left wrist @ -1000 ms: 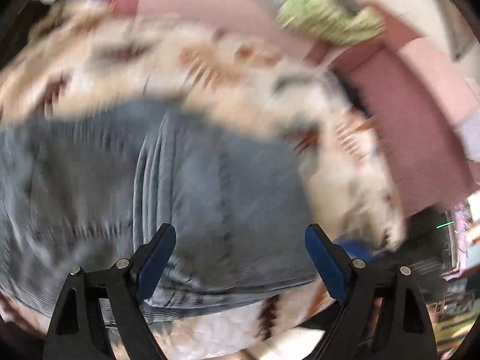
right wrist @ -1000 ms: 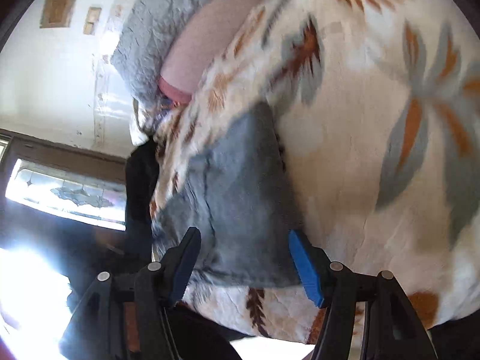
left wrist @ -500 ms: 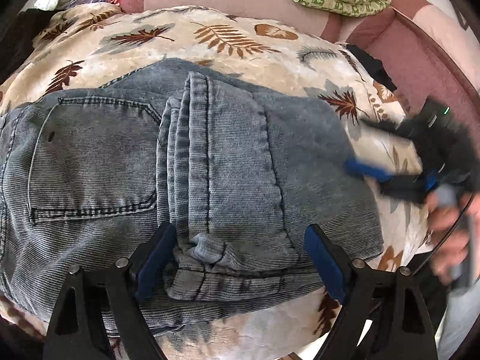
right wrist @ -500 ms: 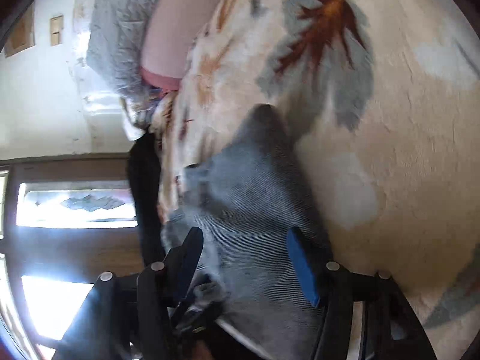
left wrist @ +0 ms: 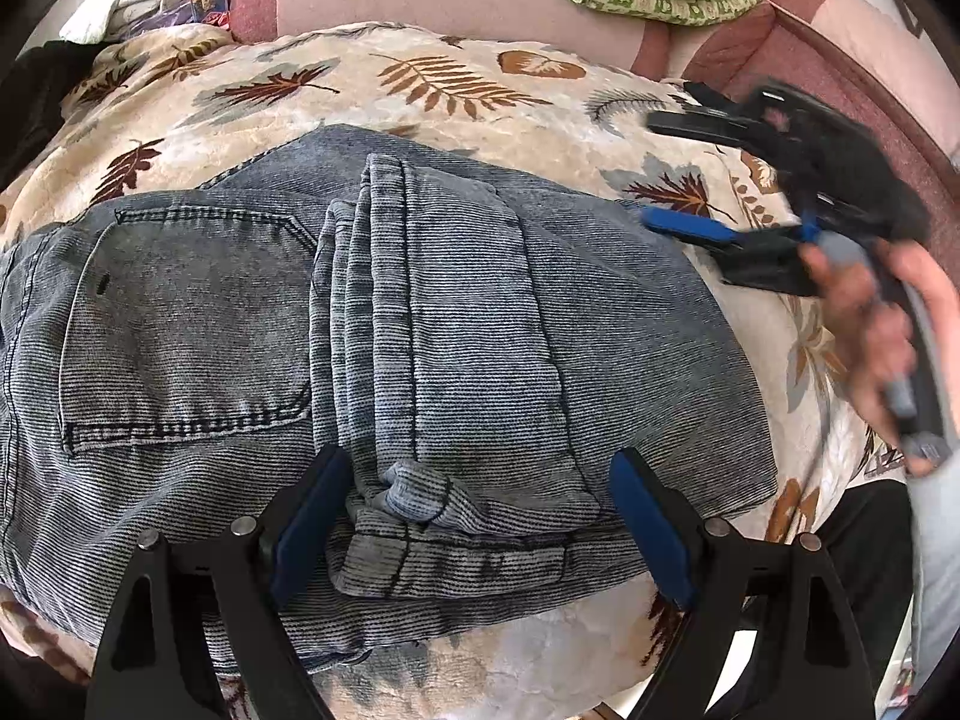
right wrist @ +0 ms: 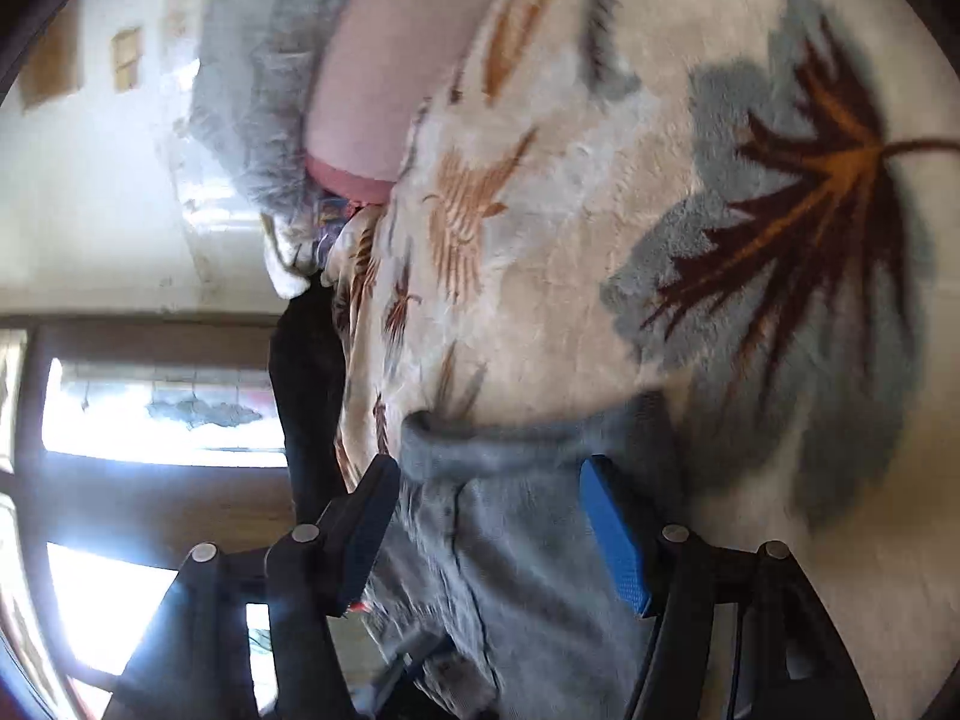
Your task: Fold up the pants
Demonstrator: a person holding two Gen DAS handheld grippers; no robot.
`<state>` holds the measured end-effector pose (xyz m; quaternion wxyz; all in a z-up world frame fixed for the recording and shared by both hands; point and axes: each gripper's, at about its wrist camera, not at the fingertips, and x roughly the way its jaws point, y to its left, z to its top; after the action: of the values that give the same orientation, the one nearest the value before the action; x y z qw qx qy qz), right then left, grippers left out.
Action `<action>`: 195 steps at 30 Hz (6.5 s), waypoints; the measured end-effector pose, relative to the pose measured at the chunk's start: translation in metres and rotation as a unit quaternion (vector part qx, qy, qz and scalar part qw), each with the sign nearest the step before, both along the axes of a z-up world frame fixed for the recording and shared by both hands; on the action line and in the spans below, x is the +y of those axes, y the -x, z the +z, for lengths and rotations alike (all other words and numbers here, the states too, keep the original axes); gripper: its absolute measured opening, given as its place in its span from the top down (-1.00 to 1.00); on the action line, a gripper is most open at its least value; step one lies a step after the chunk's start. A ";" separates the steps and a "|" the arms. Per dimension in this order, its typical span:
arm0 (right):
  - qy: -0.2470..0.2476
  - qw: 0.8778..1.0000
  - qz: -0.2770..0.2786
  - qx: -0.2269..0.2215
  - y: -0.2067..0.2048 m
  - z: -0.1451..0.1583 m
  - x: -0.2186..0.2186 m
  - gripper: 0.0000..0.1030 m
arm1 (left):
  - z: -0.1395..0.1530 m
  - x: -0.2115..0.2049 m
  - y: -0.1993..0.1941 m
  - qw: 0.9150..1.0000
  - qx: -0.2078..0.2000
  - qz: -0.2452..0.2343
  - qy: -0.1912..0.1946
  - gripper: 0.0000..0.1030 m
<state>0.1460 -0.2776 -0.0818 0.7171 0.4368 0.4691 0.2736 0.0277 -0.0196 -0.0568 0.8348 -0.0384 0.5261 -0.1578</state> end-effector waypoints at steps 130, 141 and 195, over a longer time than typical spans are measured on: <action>-0.094 0.994 -0.045 -0.020 0.083 0.017 0.022 -0.27 | 0.131 0.051 0.042 0.960 -0.239 0.142 0.032 0.78; -0.138 0.973 -0.187 -0.009 0.115 -0.009 -0.103 -0.27 | 0.043 -0.108 0.027 0.988 -0.134 -0.038 -0.069 0.79; -0.070 0.982 -0.177 -0.007 0.123 -0.029 -0.100 -0.28 | 0.015 -0.123 0.024 0.989 -0.097 -0.043 -0.098 0.77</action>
<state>0.0228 -0.3773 -0.1109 0.7250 0.5604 0.3590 0.1773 0.0034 -0.1422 -0.0422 0.8742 0.0820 0.4565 -0.1439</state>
